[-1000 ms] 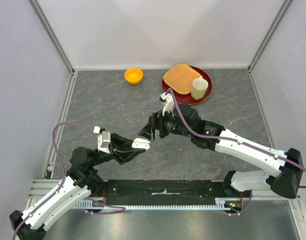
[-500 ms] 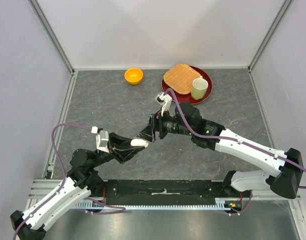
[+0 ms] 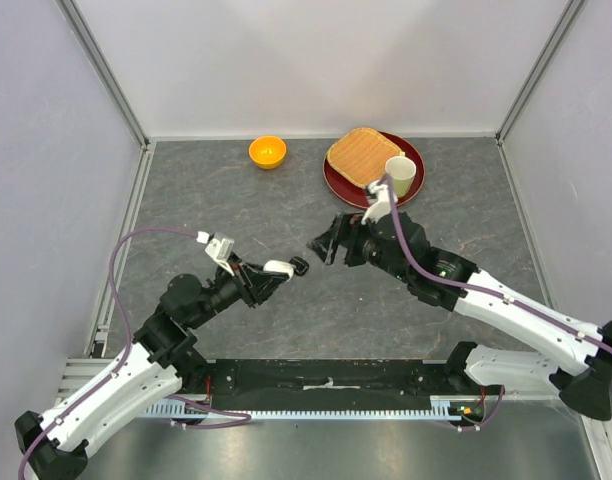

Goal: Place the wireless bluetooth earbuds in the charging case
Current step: Close the charging case, then place the charging case at the center of the board.

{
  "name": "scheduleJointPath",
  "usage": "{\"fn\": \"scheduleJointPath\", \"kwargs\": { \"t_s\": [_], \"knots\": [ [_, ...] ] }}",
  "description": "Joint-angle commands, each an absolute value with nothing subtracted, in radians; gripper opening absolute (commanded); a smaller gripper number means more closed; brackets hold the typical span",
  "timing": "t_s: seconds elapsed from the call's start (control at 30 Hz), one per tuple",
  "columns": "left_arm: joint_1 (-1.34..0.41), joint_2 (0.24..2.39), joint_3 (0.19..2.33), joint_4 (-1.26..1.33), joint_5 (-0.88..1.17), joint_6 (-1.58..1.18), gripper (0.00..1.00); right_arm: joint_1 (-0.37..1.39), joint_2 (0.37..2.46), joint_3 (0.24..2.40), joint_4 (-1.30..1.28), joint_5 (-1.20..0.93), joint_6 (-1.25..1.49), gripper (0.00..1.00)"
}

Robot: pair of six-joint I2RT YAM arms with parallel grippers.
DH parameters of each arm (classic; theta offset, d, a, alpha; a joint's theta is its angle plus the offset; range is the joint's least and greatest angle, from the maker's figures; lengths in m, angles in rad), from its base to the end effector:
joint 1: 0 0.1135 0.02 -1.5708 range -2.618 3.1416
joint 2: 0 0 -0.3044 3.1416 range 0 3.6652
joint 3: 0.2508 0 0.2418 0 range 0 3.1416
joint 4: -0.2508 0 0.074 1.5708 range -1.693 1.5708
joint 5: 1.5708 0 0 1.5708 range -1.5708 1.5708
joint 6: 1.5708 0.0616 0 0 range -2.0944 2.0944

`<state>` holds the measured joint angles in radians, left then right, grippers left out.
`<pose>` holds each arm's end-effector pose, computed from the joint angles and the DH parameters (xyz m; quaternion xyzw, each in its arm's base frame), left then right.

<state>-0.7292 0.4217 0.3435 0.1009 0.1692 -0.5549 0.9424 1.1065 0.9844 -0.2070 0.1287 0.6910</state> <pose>0.0790 -0.0845 0.2827 0.1208 0.6886 -0.4740 0.5353 0.1541 0.1987 0.3730 -0.0646 0.8100 0.3873 0.4356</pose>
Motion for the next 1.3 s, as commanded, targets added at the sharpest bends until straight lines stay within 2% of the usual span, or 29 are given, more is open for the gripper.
{"fn": "scheduleJointPath", "kwargs": {
  "t_s": [0.0,0.3,0.67,0.8,0.97,1.07,1.1,1.2,1.27],
  "knots": [
    [-0.726,0.517,0.402,-0.12,0.08,-0.682,0.02,0.846,1.046,0.93,-0.276,0.247,0.83,0.94],
    [-0.726,0.784,0.301,0.164,0.215,-0.865,0.02,0.784,1.023,0.862,-0.279,0.149,0.867,0.94],
    [-0.726,1.288,0.377,0.434,0.262,-0.956,0.02,0.773,1.017,0.858,-0.279,0.126,0.85,0.94],
    [-0.726,1.403,0.368,0.592,0.301,-1.008,0.02,0.767,0.997,0.85,-0.284,0.127,0.842,0.94],
    [-0.726,1.474,0.38,0.604,0.307,-1.029,0.05,0.758,0.988,0.848,-0.29,0.118,0.822,0.95],
    [-0.726,1.497,0.379,0.601,0.307,-1.049,0.15,0.753,0.983,0.839,-0.291,0.123,0.818,0.95],
    [-0.726,1.496,0.379,0.595,0.304,-1.051,0.26,0.752,0.985,0.835,-0.293,0.124,0.812,0.95],
    [-0.726,1.477,0.371,0.557,0.285,-1.042,0.34,0.742,1.008,0.845,-0.293,0.114,0.787,0.95],
    [-0.726,1.456,0.365,0.522,0.278,-1.034,0.36,0.735,1.023,0.853,-0.296,0.103,0.781,0.95]
  ]
}}
